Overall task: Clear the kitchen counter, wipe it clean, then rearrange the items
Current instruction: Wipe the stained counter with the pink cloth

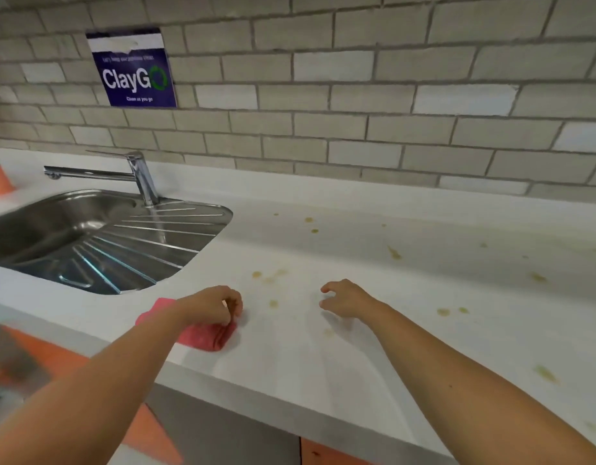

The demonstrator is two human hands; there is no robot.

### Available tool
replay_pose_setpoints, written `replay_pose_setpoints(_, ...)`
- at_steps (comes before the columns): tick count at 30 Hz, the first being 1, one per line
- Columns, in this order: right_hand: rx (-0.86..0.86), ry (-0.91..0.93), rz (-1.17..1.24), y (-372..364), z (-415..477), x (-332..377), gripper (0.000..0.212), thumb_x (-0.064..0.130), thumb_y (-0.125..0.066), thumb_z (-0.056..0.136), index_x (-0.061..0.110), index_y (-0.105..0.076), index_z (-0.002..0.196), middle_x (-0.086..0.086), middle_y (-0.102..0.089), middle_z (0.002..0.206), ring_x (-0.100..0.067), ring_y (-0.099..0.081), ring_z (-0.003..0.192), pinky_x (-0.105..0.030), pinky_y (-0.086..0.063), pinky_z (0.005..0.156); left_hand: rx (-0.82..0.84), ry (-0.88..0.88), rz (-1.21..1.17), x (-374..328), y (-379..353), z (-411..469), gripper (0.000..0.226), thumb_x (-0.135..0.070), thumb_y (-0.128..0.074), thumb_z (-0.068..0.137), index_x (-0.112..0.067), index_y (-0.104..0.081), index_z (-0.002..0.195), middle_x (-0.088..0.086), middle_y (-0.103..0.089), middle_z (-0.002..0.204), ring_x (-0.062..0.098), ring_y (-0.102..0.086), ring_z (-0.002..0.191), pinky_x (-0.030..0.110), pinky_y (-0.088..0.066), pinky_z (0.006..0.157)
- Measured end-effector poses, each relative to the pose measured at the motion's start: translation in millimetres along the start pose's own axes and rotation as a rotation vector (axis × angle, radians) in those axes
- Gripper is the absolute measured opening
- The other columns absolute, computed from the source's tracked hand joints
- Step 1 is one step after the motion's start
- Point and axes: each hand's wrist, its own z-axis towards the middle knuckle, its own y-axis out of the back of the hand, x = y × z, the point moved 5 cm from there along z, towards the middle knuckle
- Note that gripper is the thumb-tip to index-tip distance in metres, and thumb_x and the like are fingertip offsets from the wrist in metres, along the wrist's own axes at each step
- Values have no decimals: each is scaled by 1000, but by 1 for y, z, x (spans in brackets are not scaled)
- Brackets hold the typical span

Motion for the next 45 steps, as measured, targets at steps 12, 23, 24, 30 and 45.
replay_pose_setpoints(12, -19, -81, -185, -27, -8, 9, 49, 39, -39, 96, 21, -36, 142, -10, -24, 147, -28, -32, 135, -40, -35, 108, -529, -280, 159, 44, 12, 8, 19, -25, -75, 75, -24, -56, 71, 3, -48, 87, 27, -49, 91, 27, -34, 76)
replay_pose_setpoints(23, -50, -179, -315, -36, 10, 22, 53, 48, -30, 97, 29, -23, 145, -12, -22, 147, -31, -28, 135, -46, -33, 106, -157, -547, 597, 45, -3, 8, 79, -77, -21, 78, -29, -47, 135, -9, -40, 116, 12, -39, 106, 26, -30, 97)
replay_pose_setpoints(24, -48, -193, -315, -36, 12, 24, 53, 49, -30, 96, 29, -22, 146, -12, -22, 147, -31, -28, 135, -46, -34, 105, -189, -584, 655, 48, -2, 10, 93, -84, -6, 71, -30, -46, 135, -8, -42, 119, 13, -40, 106, 27, -30, 94)
replay_pose_setpoints(30, -66, -329, -299, -37, 22, 34, 56, 53, -29, 96, 29, -20, 146, -11, -22, 146, -31, -26, 136, -47, -34, 106, -515, -398, 719, 41, 33, 69, 59, -51, -19, 93, -17, -47, 133, 4, -26, 148, 25, -30, 131, 39, -24, 105)
replay_pose_setpoints(45, -244, -379, -26, -23, 31, 22, 38, 18, -30, 100, 17, -45, 135, -9, -41, 138, -26, -42, 127, -34, -34, 107, -99, -605, 816, 5, -36, 65, 60, -45, -11, 98, -15, 3, 149, 1, 15, 157, 20, 18, 144, 46, 12, 115)
